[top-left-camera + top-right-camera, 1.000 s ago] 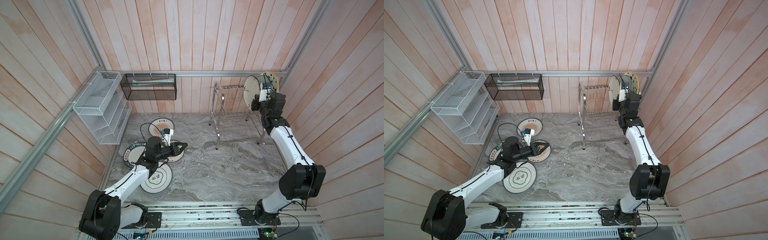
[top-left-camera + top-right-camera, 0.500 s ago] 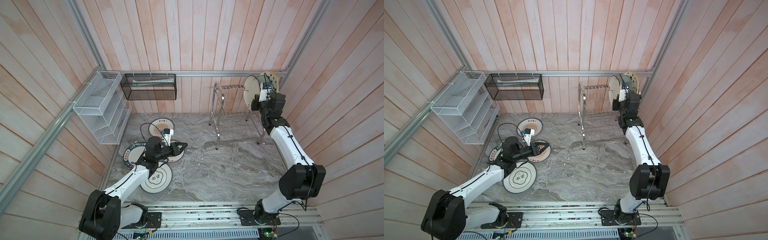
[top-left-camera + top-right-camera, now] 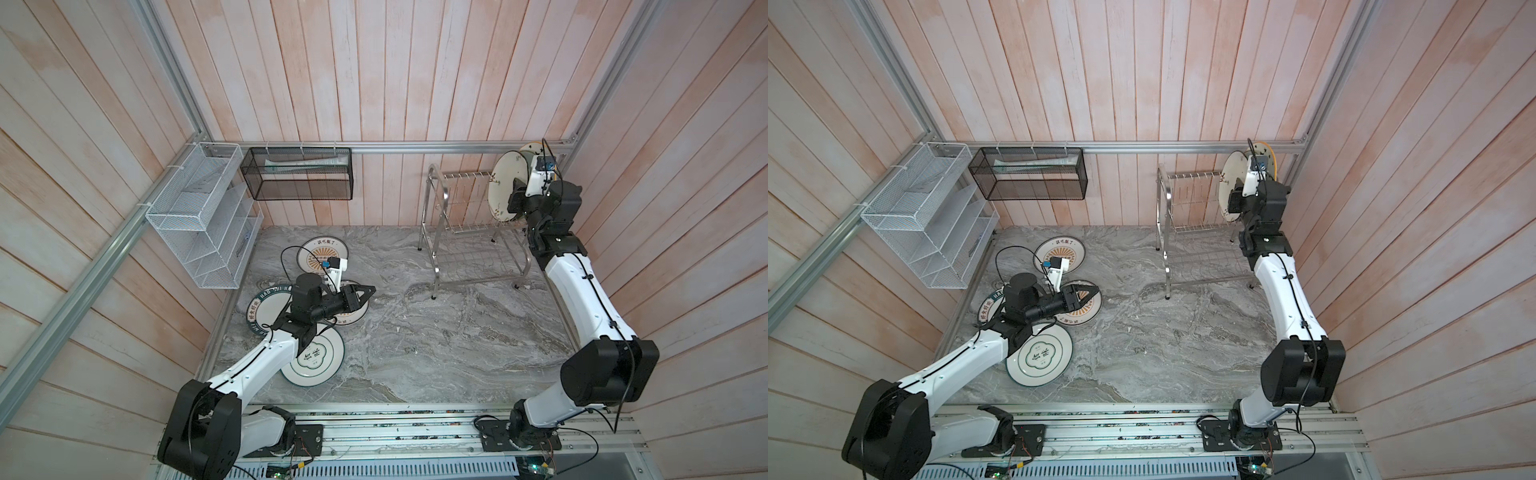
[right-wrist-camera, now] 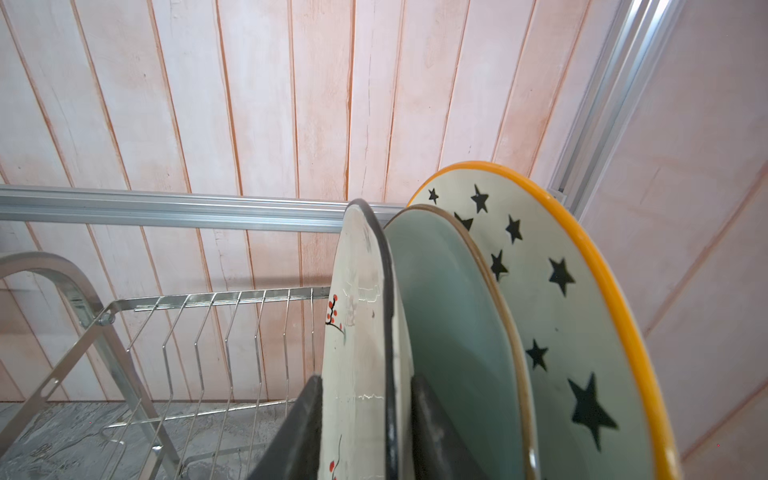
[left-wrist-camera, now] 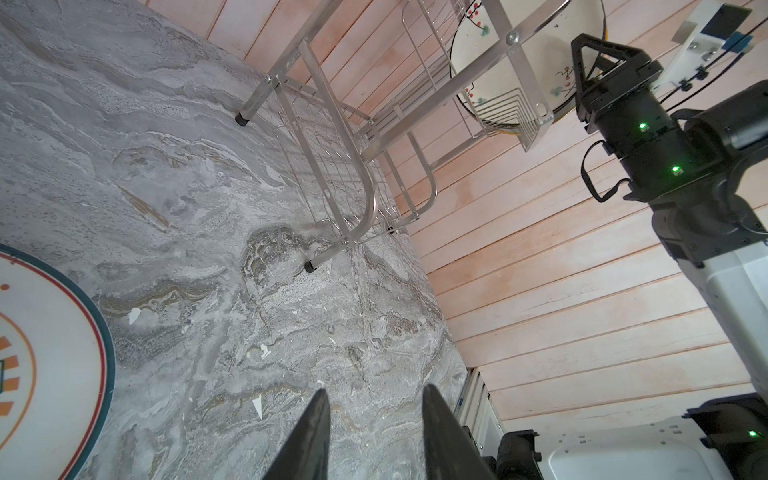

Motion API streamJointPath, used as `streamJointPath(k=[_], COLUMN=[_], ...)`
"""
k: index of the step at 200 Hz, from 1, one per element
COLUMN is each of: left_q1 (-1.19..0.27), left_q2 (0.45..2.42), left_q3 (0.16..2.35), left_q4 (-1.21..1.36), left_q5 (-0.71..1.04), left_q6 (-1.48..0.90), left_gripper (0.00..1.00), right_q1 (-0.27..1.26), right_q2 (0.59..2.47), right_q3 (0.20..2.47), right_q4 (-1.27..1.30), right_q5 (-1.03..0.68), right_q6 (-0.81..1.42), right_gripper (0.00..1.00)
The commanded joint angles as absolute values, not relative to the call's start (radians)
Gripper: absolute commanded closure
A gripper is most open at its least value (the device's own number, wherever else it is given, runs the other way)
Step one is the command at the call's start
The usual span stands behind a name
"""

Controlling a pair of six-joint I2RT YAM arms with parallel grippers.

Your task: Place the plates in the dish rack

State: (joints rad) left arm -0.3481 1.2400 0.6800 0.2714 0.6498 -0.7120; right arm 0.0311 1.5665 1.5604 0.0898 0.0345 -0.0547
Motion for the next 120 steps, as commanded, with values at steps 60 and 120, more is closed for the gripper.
streamJointPath(k=[60, 120], left_q1=[-0.353, -0.360], left_q2=[1.217, 1.163], left_q3=[0.701, 0.686], left_q4=[0.250, 0.243], left_q5=[0.614, 0.549], left_q6=[-0.673, -0.650], left_gripper=[0.61, 0.61], right_q1=[0.036, 0.037], right_q2=[1.451, 1.386], right_q3=[1.548, 1.551], right_q4=[0.151, 0.132], right_q5=[0.017, -0.043], right_q6=[-0.016, 0.010], right_gripper=[0.56, 0.51])
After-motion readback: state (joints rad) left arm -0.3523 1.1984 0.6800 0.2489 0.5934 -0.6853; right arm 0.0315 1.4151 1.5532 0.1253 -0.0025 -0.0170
